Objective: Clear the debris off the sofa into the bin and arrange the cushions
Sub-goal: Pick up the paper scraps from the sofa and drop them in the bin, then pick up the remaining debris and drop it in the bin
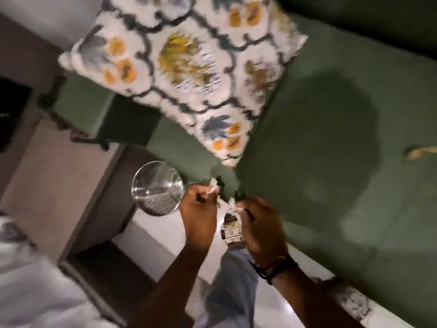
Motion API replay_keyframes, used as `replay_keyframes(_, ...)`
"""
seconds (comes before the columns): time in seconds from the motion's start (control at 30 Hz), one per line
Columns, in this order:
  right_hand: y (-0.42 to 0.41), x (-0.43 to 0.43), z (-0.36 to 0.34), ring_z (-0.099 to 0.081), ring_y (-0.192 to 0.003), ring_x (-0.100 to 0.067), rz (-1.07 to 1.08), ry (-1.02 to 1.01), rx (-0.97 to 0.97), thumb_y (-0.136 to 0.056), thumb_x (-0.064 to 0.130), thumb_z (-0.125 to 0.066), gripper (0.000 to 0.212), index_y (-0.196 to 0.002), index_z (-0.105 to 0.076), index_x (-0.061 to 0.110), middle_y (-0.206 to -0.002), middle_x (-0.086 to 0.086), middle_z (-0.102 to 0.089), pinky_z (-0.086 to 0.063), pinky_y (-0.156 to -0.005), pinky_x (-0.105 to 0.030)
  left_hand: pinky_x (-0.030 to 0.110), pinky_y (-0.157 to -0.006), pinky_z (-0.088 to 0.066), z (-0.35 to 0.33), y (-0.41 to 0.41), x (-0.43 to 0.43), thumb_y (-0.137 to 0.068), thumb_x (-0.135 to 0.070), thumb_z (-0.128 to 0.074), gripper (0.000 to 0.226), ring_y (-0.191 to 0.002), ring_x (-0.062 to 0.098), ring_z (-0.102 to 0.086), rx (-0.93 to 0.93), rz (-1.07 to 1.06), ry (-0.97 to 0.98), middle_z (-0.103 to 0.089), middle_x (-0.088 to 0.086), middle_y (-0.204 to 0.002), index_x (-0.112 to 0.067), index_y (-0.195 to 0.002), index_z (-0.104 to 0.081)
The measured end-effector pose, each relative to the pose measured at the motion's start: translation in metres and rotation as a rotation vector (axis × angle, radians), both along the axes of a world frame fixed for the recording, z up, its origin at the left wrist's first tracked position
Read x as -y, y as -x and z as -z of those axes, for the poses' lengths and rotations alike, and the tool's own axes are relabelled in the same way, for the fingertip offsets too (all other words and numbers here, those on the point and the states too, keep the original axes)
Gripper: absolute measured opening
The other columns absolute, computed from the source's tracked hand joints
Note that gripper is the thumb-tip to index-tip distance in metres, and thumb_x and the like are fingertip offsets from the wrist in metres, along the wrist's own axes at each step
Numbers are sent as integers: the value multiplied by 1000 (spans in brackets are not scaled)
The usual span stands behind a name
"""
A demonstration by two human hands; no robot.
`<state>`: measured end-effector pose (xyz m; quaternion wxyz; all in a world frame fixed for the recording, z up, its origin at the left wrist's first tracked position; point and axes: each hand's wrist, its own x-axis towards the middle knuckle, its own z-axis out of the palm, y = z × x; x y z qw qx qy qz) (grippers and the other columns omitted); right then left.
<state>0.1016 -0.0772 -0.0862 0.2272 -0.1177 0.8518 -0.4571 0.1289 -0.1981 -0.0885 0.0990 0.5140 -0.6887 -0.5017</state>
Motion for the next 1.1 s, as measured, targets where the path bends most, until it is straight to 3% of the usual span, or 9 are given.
replay_keyframes(0.23,-50,204,83,-57,-111,-36,-345,-66,206,-88,-1,-50,32,-117,-61,2,-117,-23,-64,-40,-94,-35,55,-92,-56,89,-80,184,-80,11,-69,22,-82,23,-62,177,-283,-20,-65,16,-83,-8,-73,-62)
replay_keyframes(0.4,-45,219,94,-56,-115,-38,-426,-224,255,-87,0,-47,46,-133,-48,8,-124,-20,-62,-45,-93,-40,41,-97,-57,107,-90,202,-84,-4,-63,19,-102,32,-72,389,-147,-50,-78,17,-103,-4,-98,-76)
replay_keyframes(0.47,-42,196,74,-60,-106,-38,-428,-212,177,-88,3,-48,31,-116,-60,8,-114,-18,-67,-49,-86,-41,27,-90,-52,90,-81,182,-88,-10,-62,20,-104,31,-71,430,-138,25,-78,14,-105,-7,-101,-76)
replay_keyframes(0.53,-31,162,48,-63,-101,-39,-385,-180,133,-90,7,-47,25,-108,-65,8,-108,-18,-70,-52,-84,-44,32,-89,-50,67,-64,152,-92,-13,-59,22,-105,35,-68,435,-47,142,-75,16,-112,-5,-109,-71)
replay_keyframes(0.67,8,62,12,-67,-86,-41,-84,-182,12,-89,9,-53,23,-105,-69,10,-99,-21,-73,-55,-75,-48,41,-79,-56,28,-21,52,-95,-15,-58,31,-92,35,-66,157,328,307,-61,19,-122,-7,-125,-57)
replay_keyframes(0.77,51,-33,-3,-67,-78,-42,180,-234,-156,-86,7,-56,24,-106,-69,8,-101,-22,-70,-57,-68,-48,36,-87,-54,10,28,-40,-93,-18,-61,29,-103,32,-66,33,570,268,-66,16,-119,-11,-121,-63)
replay_keyframes(0.87,101,-146,-4,-65,-92,-38,450,-413,-304,-86,12,-59,32,-117,-63,10,-115,-18,-63,-57,-70,-41,43,-92,-55,4,89,-139,-89,-23,-64,32,-107,35,-67,-53,787,214,-68,18,-116,-9,-118,-68)
replay_keyframes(1.0,146,-269,20,-49,-123,-32,642,-722,-130,-91,18,-56,54,-142,-37,24,-142,-17,-37,-53,-88,-42,48,-98,-54,18,169,-239,-89,-30,-69,50,-118,36,-61,-7,996,233,-57,19,-135,-12,-134,-57)
replay_keyframes(1.1,163,-314,40,-47,-123,-36,644,-754,-71,-94,7,-50,44,-136,-47,18,-142,-21,-37,-52,-89,-42,39,-100,-49,33,217,-283,-87,-30,-70,50,-119,33,-59,88,1056,290,-53,16,-134,-15,-133,-58)
